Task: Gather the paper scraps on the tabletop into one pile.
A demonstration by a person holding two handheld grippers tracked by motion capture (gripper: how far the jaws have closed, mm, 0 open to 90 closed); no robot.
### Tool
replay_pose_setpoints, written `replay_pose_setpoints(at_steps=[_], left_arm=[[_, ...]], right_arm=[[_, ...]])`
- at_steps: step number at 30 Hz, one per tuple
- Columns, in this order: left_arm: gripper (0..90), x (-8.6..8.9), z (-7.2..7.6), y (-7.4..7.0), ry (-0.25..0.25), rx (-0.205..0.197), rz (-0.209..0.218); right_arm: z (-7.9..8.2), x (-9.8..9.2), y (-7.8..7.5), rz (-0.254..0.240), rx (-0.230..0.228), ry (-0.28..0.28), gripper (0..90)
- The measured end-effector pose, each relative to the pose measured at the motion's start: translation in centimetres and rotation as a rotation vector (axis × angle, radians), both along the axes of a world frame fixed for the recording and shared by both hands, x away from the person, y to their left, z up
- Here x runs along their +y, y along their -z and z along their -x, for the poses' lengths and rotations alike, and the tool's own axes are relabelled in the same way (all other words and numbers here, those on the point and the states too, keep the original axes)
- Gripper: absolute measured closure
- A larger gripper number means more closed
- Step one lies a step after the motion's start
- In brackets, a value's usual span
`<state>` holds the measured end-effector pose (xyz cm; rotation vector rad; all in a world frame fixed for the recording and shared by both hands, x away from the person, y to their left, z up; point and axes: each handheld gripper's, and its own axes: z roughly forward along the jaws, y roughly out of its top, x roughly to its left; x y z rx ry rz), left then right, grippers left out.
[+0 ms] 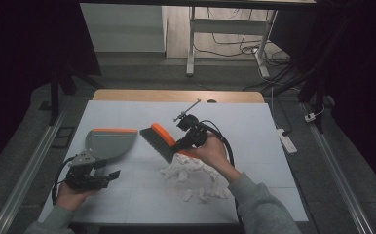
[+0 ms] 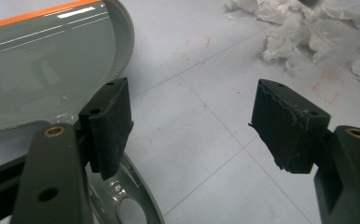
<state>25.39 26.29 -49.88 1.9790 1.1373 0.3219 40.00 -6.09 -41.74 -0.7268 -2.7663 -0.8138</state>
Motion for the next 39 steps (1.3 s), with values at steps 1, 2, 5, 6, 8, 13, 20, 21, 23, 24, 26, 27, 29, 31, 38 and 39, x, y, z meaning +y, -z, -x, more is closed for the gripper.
replay_pose_setpoints(at_steps=[1, 2, 5, 6, 8, 13, 20, 21, 23, 24, 26, 27, 29, 31, 38, 39], left_arm=[[29.7, 0.0, 0.0, 0.0, 0.001, 0.001, -0.001], [29.7, 0.0, 0.0, 0.0, 0.001, 0.001, -0.001], [29.7, 0.0, 0.0, 0.0, 0.003, 0.001, -0.005], [29.6, 0.0, 0.0, 0.0, 0.004, 0.002, -0.006], [29.6, 0.0, 0.0, 0.0, 0.004, 0.003, -0.008], [29.5, 0.0, 0.0, 0.1, 0.004, 0.004, -0.008], [29.6, 0.1, -0.1, 0.1, 0.002, 0.005, -0.006], [29.6, 0.0, -0.1, 0.1, 0.004, 0.005, -0.007], [29.6, 0.0, -0.1, 0.1, 0.001, 0.005, -0.009], [29.5, -0.1, -0.1, 0.1, 0.001, 0.004, -0.008], [29.6, -0.1, -0.1, 0.1, 0.004, 0.003, -0.009], [29.6, -0.1, -0.1, 0.1, 0.003, 0.003, -0.011], [29.6, -0.1, -0.1, 0.1, 0.004, 0.004, -0.012], [29.6, -0.1, -0.1, 0.1, 0.003, 0.004, -0.013], [29.6, -0.1, -0.1, 0.2, 0.006, 0.003, -0.014], [29.6, -0.1, -0.1, 0.2, 0.007, 0.003, -0.015]], right_arm=[[0.5, 0.3, 0.3, 0.012, 0.000, -0.026, 70.8], [1.0, 0.7, 0.7, 0.029, 0.005, -0.047, 70.8], [2.2, 1.8, 2.2, 0.091, 0.026, -0.092, 70.8], [2.4, 2.2, 2.8, 0.107, 0.027, -0.105, 70.8], [2.5, 2.7, 3.8, 0.130, 0.036, -0.119, 70.8], [1.1, 2.2, 4.8, 0.165, 0.043, -0.064, 70.8], [0.0, -1.4, 4.2, 0.181, 0.023, 0.035, 70.8], [0.0, -1.7, 4.0, 0.165, 0.021, 0.036, 70.8], [0.1, -2.2, 3.1, 0.134, -0.001, 0.041, 70.8], [0.1, -2.2, 2.5, 0.110, -0.009, 0.051, 70.8], [-0.1, -2.3, 1.3, 0.073, -0.037, 0.065, 70.8], [-0.3, -2.2, 0.7, 0.055, -0.048, 0.077, 70.8], [-1.0, -2.1, -0.2, 0.028, -0.064, 0.092, 70.8], [-1.7, -1.7, -0.5, 0.017, -0.067, 0.110, 70.8], [-4.4, -0.1, 0.6, -0.013, -0.014, 0.161, 70.8], [-4.8, 0.0, 1.1, -0.014, 0.009, 0.169, 70.8]])
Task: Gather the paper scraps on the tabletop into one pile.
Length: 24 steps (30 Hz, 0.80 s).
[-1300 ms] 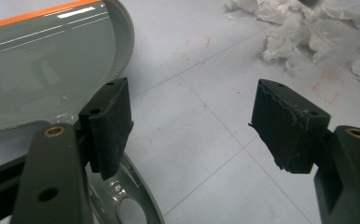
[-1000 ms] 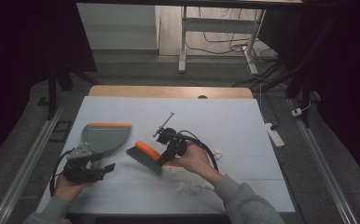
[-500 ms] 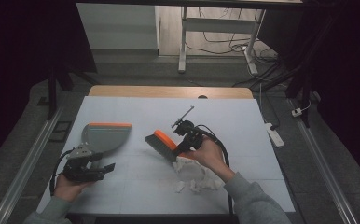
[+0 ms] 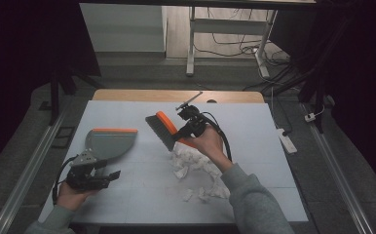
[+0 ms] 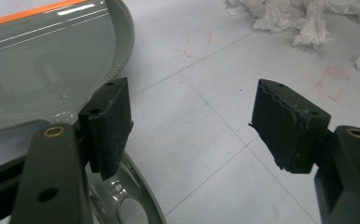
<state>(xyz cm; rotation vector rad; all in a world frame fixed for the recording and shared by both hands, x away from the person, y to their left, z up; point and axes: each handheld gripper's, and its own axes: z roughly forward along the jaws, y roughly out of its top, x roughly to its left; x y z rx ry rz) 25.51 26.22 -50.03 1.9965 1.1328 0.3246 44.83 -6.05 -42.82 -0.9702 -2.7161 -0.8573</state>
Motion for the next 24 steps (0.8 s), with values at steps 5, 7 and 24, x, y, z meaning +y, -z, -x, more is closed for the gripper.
replay_pose_setpoints(at_steps=[5, 7, 24], left_arm=[[29.6, -0.1, 0.1, 0.0, 0.001, -0.002, -0.007], [29.6, -0.1, 0.0, 0.1, 0.001, -0.001, -0.008], [29.6, -0.2, 0.1, 0.0, 0.003, -0.003, -0.013]], right_arm=[[-1.3, 0.8, 2.5, 0.114, 0.019, 0.003, 70.8], [-1.7, 0.3, 3.0, 0.133, 0.037, 0.019, 70.8], [1.9, -6.1, -2.2, -0.043, -0.076, 0.034, 70.8]])
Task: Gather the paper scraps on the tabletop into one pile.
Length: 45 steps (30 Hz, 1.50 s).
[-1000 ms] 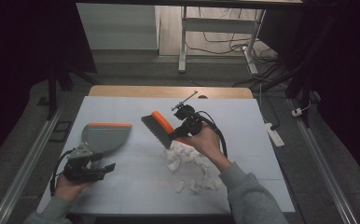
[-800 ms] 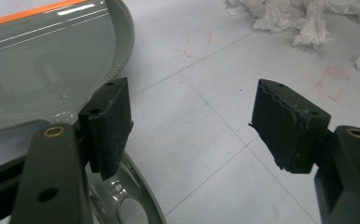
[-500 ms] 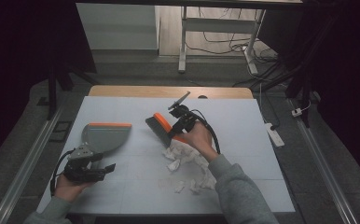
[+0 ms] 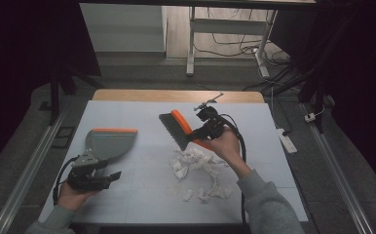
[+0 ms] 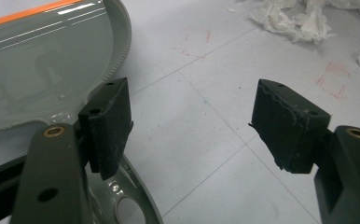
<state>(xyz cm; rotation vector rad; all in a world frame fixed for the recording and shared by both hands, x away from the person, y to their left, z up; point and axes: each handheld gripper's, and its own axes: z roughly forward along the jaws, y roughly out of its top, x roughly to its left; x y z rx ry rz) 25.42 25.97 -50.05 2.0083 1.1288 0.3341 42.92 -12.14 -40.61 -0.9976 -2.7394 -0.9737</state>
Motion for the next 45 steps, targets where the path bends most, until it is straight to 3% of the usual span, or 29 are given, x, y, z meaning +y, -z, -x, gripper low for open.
replay_pose_setpoints(at_steps=[4, 7, 12, 16, 19, 29, 33, 35, 38, 42, 45], left_arm=[[29.6, 0.1, 0.0, -0.1, 0.000, -0.001, 0.008], [29.7, 0.0, -0.1, 0.0, 0.007, -0.003, 0.011], [29.7, -0.2, 0.0, 0.0, 0.028, -0.007, 0.005], [29.7, -0.2, 0.0, 0.0, 0.033, -0.011, 0.008], [29.7, -0.3, 0.0, 0.0, 0.033, -0.010, 0.006], [29.6, -0.6, -0.1, 0.1, 0.033, -0.004, -0.006], [29.6, -0.6, -0.2, 0.2, 0.032, 0.000, -0.008], [29.5, -0.6, -0.2, 0.2, 0.032, 0.000, -0.010], [29.5, -0.6, -0.1, 0.1, 0.033, -0.003, -0.010], [29.5, -0.4, -0.1, 0.1, 0.030, -0.001, -0.005], [29.5, -0.5, -0.1, 0.2, 0.031, -0.001, -0.009]], right_arm=[[1.0, -3.7, -0.4, 0.051, -0.031, 0.086, 70.7], [1.9, -7.0, 0.1, 0.108, -0.024, 0.164, 70.8], [3.0, -11.6, 1.9, 0.275, 0.013, 0.286, 70.8], [3.4, -13.6, 2.8, 0.319, 0.071, 0.327, 70.8], [3.4, -13.7, 3.4, 0.339, 0.077, 0.328, 70.8], [1.7, -8.8, 4.1, 0.295, 0.110, 0.229, 70.8], [1.2, -7.3, 3.9, 0.211, 0.129, 0.195, 70.8], [1.1, -6.8, 3.8, 0.202, 0.099, 0.191, 70.8], [1.2, -7.5, 3.4, 0.136, 0.076, 0.206, 70.8], [2.2, -9.6, 2.0, 0.085, 0.023, 0.234, 70.8], [3.1, -11.3, 1.0, 0.061, -0.013, 0.219, 70.8]])
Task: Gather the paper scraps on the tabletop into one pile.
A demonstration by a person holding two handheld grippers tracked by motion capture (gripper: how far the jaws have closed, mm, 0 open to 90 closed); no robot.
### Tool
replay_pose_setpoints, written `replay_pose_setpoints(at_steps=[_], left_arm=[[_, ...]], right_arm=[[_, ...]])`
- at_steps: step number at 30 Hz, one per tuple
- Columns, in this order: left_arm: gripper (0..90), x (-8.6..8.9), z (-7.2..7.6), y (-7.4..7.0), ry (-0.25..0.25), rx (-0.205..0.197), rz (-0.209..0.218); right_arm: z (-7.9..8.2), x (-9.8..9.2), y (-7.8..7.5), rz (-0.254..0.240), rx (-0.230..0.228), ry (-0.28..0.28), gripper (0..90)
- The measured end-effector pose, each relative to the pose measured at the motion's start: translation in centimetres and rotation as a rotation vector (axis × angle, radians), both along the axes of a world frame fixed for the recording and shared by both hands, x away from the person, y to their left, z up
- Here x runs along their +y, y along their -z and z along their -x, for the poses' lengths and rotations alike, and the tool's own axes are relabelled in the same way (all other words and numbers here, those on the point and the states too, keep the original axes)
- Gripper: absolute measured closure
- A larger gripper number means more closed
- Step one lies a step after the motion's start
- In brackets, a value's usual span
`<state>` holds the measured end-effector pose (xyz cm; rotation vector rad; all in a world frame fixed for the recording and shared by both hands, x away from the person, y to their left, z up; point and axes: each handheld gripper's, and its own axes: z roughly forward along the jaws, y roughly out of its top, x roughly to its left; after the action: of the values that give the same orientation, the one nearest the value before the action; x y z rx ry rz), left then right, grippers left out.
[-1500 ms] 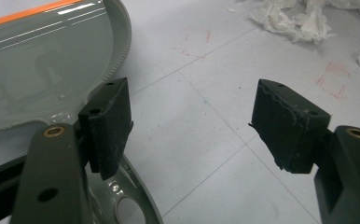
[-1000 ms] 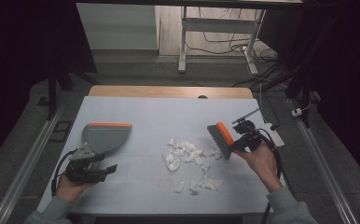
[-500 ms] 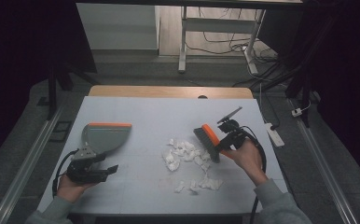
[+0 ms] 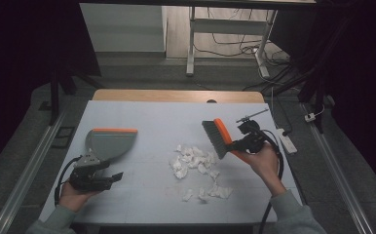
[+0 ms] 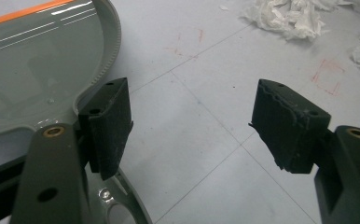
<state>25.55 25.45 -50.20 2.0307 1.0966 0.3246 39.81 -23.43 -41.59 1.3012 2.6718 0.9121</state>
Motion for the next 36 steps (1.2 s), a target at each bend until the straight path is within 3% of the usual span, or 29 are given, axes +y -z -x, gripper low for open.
replay_pose_setpoints(at_steps=[3, 6, 9, 13, 18, 23, 26, 29, 31, 32, 33, 36], left_arm=[[29.5, 0.0, 0.0, 0.0, -0.002, -0.001, -0.002], [29.5, 0.0, 0.0, 0.0, -0.005, 0.001, -0.002], [29.5, -0.1, -0.1, 0.0, -0.006, 0.004, -0.004], [29.4, -0.2, 0.0, 0.1, -0.005, 0.006, -0.006], [29.4, -0.1, -0.1, 0.1, -0.007, 0.007, -0.009], [29.4, -0.1, 0.0, 0.1, -0.004, 0.005, -0.010], [29.4, 0.0, 0.0, 0.0, -0.007, 0.001, -0.008], [29.4, 0.1, 0.0, 0.0, -0.008, 0.001, -0.007], [29.4, 0.0, 0.0, 0.0, -0.008, 0.001, -0.008], [29.4, 0.0, 0.0, 0.0, -0.008, 0.001, -0.009], [29.4, 0.0, 0.0, 0.0, -0.008, 0.001, -0.009], [29.4, 0.0, 0.0, 0.0, -0.007, 0.003, -0.010]], right_arm=[[1.2, -0.8, -0.7, 0.002, -0.014, -0.057, 70.8], [2.7, -0.3, -0.9, 0.024, -0.012, -0.174, 70.8], [4.4, 1.5, -0.7, 0.092, 0.031, -0.341, 70.8], [6.0, 4.0, 0.1, 0.193, 0.054, -0.546, 70.8], [6.7, 6.5, 1.4, 0.226, 0.110, -0.697, 70.8], [7.1, 9.0, 2.7, 0.289, 0.153, -0.786, 70.8], [7.4, 10.2, 2.8, 0.343, 0.177, -0.808, 70.8], [7.1, 11.1, 3.1, 0.407, 0.154, -0.811, 70.8], [6.5, 11.4, 3.2, 0.406, 0.137, -0.824, 70.8], [6.5, 11.5, 3.1, 0.423, 0.151, -0.796, 70.8], [6.1, 11.6, 3.3, 0.424, 0.123, -0.816, 70.8], [5.3, 11.8, 3.1, 0.434, 0.087, -0.783, 70.8]])
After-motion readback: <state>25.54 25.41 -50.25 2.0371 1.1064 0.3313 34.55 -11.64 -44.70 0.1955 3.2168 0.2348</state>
